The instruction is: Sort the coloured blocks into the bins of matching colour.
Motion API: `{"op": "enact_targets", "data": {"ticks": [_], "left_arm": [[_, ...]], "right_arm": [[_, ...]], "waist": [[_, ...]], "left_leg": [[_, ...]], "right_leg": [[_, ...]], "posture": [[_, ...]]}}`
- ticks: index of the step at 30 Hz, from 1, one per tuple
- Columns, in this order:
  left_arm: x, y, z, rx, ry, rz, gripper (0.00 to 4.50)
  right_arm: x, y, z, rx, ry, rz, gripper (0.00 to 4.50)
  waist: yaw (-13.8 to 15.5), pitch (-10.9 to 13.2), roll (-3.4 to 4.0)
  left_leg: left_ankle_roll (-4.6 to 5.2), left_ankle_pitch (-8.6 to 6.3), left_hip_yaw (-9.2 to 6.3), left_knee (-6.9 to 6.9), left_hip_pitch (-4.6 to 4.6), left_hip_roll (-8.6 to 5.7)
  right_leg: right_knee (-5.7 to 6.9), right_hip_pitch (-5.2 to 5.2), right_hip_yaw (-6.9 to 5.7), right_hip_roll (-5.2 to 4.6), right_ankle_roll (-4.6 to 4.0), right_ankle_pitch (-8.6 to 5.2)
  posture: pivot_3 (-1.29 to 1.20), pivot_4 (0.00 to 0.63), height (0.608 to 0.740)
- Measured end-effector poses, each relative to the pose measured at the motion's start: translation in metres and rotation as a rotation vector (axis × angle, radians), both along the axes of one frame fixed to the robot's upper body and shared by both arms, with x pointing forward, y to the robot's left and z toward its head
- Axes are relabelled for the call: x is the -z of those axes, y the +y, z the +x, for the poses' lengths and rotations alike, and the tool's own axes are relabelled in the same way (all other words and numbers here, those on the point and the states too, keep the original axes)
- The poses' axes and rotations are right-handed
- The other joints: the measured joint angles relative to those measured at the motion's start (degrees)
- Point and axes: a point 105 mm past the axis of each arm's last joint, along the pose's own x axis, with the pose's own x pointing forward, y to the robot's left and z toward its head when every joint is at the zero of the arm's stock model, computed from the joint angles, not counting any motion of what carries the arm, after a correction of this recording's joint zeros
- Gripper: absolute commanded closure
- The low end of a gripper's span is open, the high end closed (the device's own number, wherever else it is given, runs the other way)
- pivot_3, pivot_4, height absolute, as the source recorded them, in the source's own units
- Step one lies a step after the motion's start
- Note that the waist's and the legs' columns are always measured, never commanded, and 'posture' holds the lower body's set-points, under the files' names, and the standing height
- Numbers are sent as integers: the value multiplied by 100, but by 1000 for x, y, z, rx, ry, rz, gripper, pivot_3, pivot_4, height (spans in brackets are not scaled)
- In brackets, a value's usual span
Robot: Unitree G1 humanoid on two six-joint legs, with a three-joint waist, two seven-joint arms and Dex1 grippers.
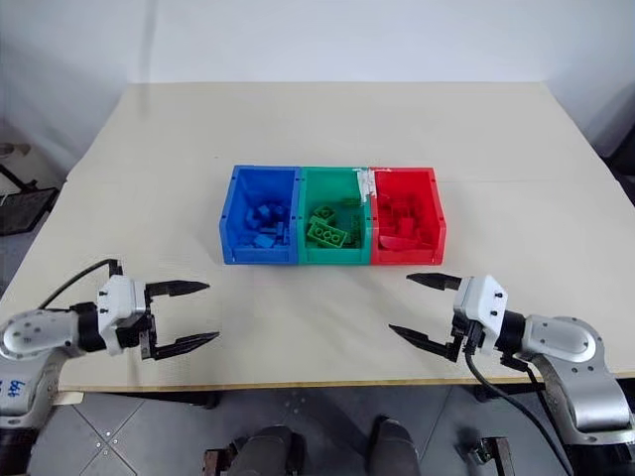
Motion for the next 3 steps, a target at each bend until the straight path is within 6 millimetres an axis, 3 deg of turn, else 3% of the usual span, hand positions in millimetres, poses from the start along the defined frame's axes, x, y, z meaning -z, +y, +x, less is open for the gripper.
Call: {"op": "enact_targets", "data": {"ticks": [3], "left_arm": [[-5, -5, 2, -22, -43, 2, 30]], "right_arm": [[2, -3, 3, 19, 6, 7, 0]], "waist": [[-8, -1, 0]], "left_leg": [[0, 0, 2, -1, 3, 0]], "right_leg": [[1, 1, 1, 0, 0, 0]], "posture": [[0, 150, 740]]}}
